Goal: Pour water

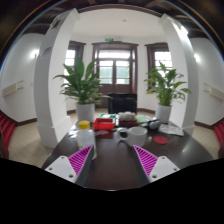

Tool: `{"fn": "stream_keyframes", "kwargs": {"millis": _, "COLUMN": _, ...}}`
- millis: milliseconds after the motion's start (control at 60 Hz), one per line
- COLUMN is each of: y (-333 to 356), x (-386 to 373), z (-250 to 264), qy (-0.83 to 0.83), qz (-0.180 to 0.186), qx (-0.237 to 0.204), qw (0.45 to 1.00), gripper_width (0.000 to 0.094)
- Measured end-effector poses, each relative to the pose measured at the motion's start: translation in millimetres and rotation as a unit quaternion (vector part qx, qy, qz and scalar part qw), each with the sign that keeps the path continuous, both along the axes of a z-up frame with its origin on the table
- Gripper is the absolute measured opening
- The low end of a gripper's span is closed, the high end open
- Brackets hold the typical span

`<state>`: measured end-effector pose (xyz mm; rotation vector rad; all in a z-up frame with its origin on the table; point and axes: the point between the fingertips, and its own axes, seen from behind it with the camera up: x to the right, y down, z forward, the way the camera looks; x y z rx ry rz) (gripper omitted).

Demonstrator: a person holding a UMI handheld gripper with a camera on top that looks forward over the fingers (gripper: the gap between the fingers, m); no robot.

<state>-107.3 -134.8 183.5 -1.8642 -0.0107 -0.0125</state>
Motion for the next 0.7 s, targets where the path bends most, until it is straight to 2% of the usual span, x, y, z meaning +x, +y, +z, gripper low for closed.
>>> {"fn": "stream_keyframes", "kwargs": {"millis": 133, "y": 10.7, "x": -42.2, "z": -27.1, "qy": 0.018, "qz": 0.042, "qx": -0.023, "qw": 0.999, "gripper_width": 0.0778}}
{"fn": "stream_keyframes", "kwargs": {"millis": 250, "y": 36.4, "x": -59.7, "z": -41.9, "qy": 0.006, "qz": 0.058, "qx": -0.028, "qw": 0.998, "gripper_width": 0.0775}}
{"fn": "stream_keyframes", "kwargs": {"millis": 433, "y": 86.2, "x": -80.1, "z": -62.7, "qy": -0.01, "qz": 0.058, "qx": -0.028, "qw": 0.998, "gripper_width": 0.0777}}
{"fn": "stream_keyframes", "kwargs": {"millis": 567, "y": 121.5, "x": -105.5, "z": -59.3, "qy": 0.01, "qz": 0.068, "qx": -0.012, "qw": 0.998, "gripper_width": 0.0778}}
{"fn": "stream_keyframes", "kwargs": {"millis": 700, "y": 135.2, "x": -112.8, "z": -60.2, "qy": 0.022, "qz": 0.057, "qx": -0.006, "qw": 0.998, "gripper_width": 0.0773}}
